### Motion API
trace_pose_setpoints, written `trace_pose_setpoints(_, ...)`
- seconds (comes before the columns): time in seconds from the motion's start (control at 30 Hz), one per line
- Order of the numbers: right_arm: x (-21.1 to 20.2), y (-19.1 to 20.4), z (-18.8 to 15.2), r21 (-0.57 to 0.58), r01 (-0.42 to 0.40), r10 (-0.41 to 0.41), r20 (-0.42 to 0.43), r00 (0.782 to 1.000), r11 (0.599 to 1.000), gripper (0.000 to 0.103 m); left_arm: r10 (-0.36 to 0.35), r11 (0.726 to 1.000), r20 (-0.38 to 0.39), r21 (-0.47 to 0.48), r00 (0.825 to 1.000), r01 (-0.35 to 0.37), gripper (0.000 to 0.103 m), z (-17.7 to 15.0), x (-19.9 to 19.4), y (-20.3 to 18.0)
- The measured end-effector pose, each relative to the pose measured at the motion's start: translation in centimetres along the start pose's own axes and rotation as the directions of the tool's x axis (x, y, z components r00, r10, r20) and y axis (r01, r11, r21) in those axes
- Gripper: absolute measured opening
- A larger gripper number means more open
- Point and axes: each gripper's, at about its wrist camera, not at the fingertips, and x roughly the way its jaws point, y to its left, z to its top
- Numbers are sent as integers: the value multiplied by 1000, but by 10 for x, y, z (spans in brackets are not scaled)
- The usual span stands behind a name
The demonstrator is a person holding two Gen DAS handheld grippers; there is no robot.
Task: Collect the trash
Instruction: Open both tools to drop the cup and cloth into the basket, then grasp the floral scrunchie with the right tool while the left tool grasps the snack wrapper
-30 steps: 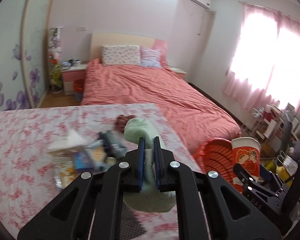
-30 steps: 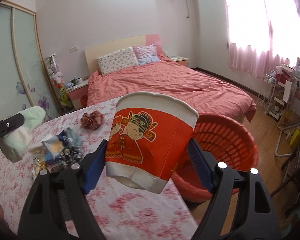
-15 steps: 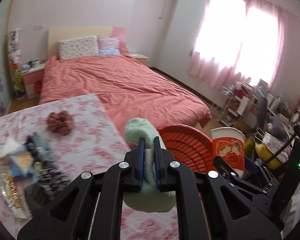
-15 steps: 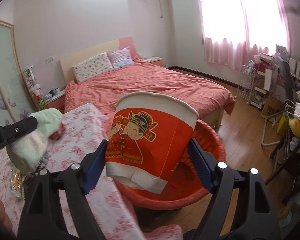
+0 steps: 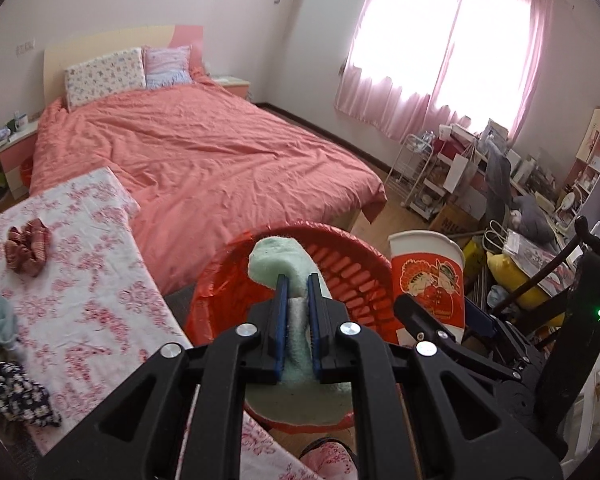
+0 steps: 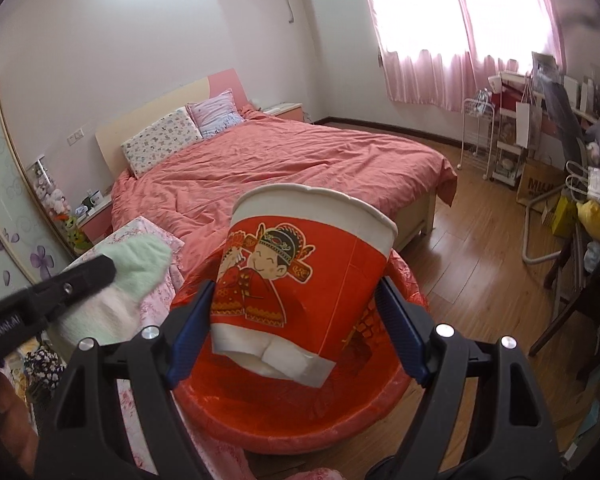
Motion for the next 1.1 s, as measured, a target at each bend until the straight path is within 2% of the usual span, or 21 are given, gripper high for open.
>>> trace_pose_setpoints(0.03, 4, -1, 0, 4, -5, 5, -4, 1000, 1000, 78, 9, 1000, -13, -8, 1000, -9, 13, -1, 5, 1)
trace_pose_setpoints(0.1, 13, -2, 1, 5, -12, 12, -12, 1000, 1000, 79, 16, 1000, -34, -26, 999, -17, 30, 0, 9, 5)
trace_pose_setpoints(0.13, 17, -3, 1, 3, -12, 12, -16, 1000, 1000, 80, 32, 999, -41, -42, 999, -34, 45, -2, 11, 9)
trace_pose_setpoints(0.17, 20, -4, 1, 0, -11, 11, -22, 1000, 1000, 82, 40, 998, -43, -52, 998, -42, 50, -2, 11, 12)
trace_pose_setpoints(0.33, 24, -5, -2, -12, 12, -13, -21, 1000, 1000, 87, 106, 991, -52, -71, 993, -109, 53, -7, 3, 27)
trace_pose_setpoints(0.43, 17, 0, -4, -29, 29, -29, -9, 1000, 999, 87, 176, 981, -42, -75, 984, -179, 63, -14, -10, 38)
trace_pose_setpoints(0.53, 10, 8, -6, -51, 32, -32, 0, 999, 998, 87, 256, 963, -20, -81, 966, -257, 74, -25, -29, 50)
trace_pose_setpoints(0.63, 1, 21, -8, -75, 21, -21, 4, 1000, 997, 87, 324, 943, 3, -82, 946, -323, 79, -36, -51, 64)
trace_pose_setpoints(0.73, -7, 39, -13, -110, -1, 1, -1, 1000, 994, 87, 396, 916, 30, -89, 918, -392, 83, -49, -74, 82)
trace_pose_setpoints(0.93, -18, 99, -34, -225, -61, 58, -19, 998, 972, 87, 484, 862, 11, -178, 875, -475, 84, -79, -119, 127)
trace_pose_setpoints(1.03, -18, 127, -45, -267, -90, 82, -42, 996, 959, 87, 537, 821, 7, -231, 843, -522, 84, -96, -142, 151)
trace_pose_setpoints(1.07, -18, 140, -50, -283, -109, 97, -58, 994, 953, 87, 567, 798, 8, -250, 823, -548, 84, -103, -151, 163)
trace_pose_setpoints(1.1, -18, 151, -56, -295, -129, 112, -73, 991, 947, 87, 585, 784, 8, -259, 811, -564, 84, -107, -156, 170)
